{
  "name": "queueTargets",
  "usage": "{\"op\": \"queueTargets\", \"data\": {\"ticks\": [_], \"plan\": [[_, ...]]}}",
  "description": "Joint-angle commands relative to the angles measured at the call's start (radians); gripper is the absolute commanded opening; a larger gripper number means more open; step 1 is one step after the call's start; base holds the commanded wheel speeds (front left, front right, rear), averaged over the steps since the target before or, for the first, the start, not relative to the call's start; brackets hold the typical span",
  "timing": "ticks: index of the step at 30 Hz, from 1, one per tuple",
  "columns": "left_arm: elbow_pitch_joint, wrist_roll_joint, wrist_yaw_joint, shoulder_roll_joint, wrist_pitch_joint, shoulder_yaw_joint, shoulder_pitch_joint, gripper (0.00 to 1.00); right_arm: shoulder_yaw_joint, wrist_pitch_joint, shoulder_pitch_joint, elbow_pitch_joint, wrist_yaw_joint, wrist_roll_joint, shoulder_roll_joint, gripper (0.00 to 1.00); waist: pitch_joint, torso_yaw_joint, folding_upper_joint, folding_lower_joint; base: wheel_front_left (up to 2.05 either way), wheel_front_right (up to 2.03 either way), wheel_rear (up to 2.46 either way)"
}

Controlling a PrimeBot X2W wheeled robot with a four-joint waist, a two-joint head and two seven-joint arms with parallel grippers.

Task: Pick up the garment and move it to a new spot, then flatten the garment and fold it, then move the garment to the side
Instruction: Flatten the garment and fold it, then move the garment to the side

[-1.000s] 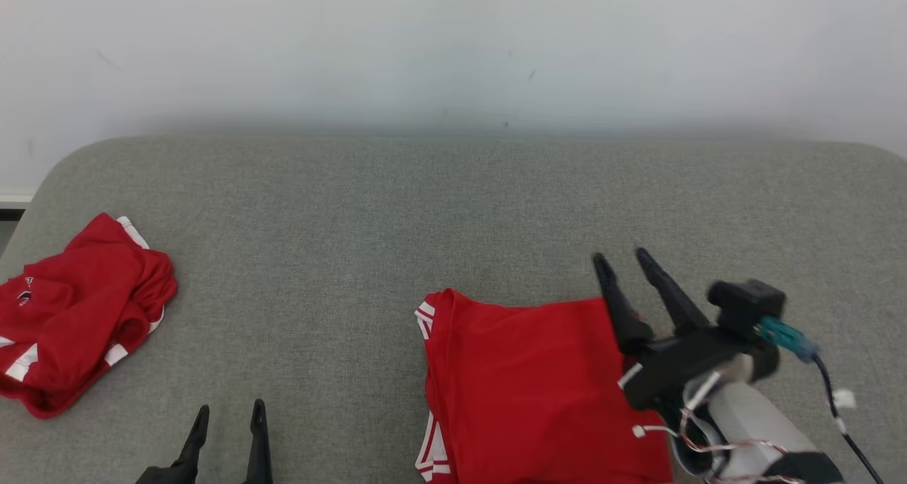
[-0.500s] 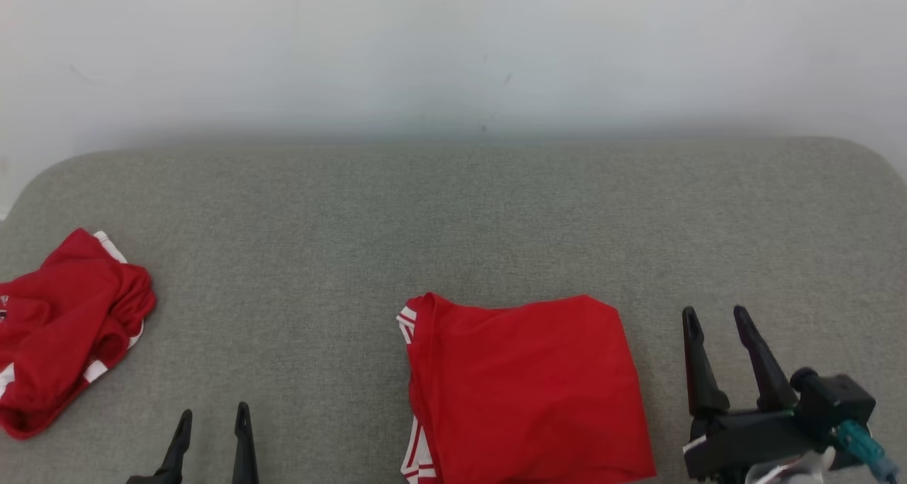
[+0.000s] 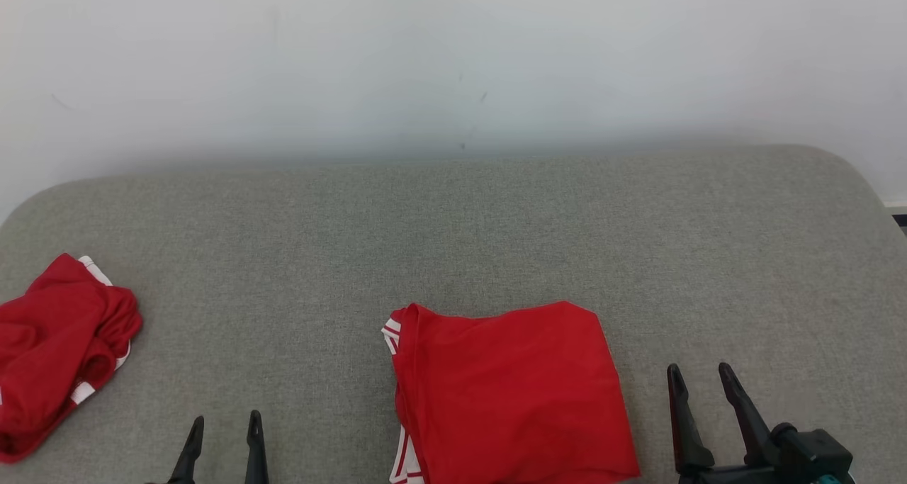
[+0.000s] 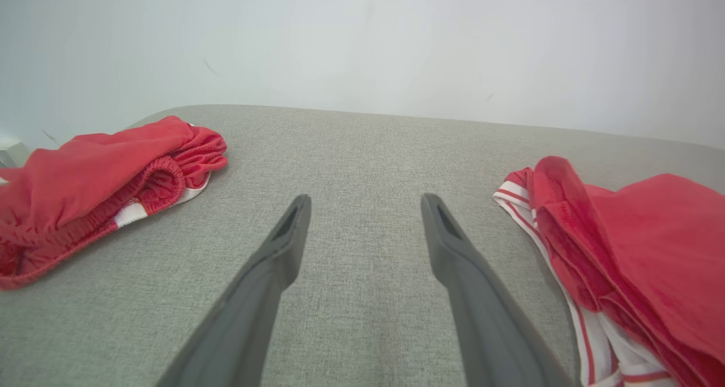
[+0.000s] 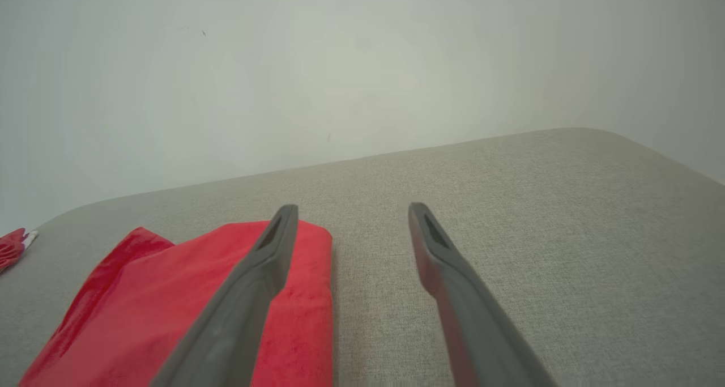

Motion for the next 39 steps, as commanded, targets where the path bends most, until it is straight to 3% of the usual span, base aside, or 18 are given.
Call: {"op": "queueTargets", "data": {"ticks": [1,39], "plan": [[0.0,0.013,-0.002,-0.001,-0.003,-0.002,0.017,1.0,-0.002,0.0,0.013,-0.001,-0.002,-0.007,0.007,1.0,-0.004,-0.001,0.0,0.0001,0.0,0.0,0.0],[-0.024,0.038,-0.009,-0.001,-0.003,0.002,0.053,1.0,0.012,-0.001,0.024,0.035,-0.002,-0.046,0.029,1.0,-0.028,0.016,0.0,0.0001,0.0,0.0,0.0]]}}
